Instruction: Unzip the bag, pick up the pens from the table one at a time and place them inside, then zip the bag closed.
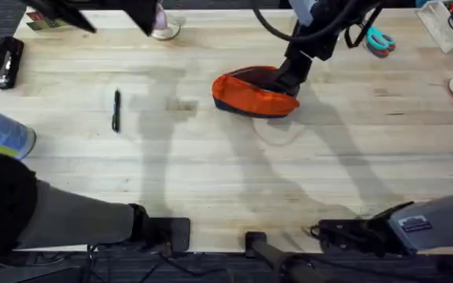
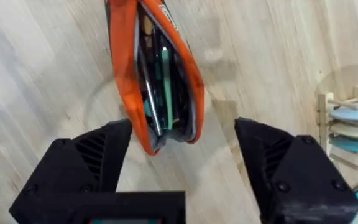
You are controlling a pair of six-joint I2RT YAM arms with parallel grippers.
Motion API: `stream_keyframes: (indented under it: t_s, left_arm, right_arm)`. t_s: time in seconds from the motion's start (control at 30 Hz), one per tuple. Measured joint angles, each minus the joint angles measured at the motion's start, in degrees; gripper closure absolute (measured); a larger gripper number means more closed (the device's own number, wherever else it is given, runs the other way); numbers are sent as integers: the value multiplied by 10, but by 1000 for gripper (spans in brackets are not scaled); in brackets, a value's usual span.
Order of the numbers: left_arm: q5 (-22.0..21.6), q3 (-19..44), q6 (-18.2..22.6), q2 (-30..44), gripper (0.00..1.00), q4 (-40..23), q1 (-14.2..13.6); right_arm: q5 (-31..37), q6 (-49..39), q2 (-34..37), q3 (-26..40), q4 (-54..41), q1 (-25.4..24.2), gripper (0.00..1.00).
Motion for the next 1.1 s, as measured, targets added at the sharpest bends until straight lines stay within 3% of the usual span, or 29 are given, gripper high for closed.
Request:
stream_keyframes:
  t_s: [0.2,0.4,0.9,1.1]
  left_arm:
    - [-26,0,-32,0,8,1,59]
    - [-40,0,-44,0,8,8,96]
    - [-41,0,-33,3,8,25,102]
    - [-55,0,-25,44,8,36,102]
  right_arm:
    - [0,2,-1,0,-2,-1,4]
    - [1,2,-1,0,-2,-2,4]
    - [0,4,-1,0,-2,-2,3]
    - [0,4,-1,0,-2,-2,3]
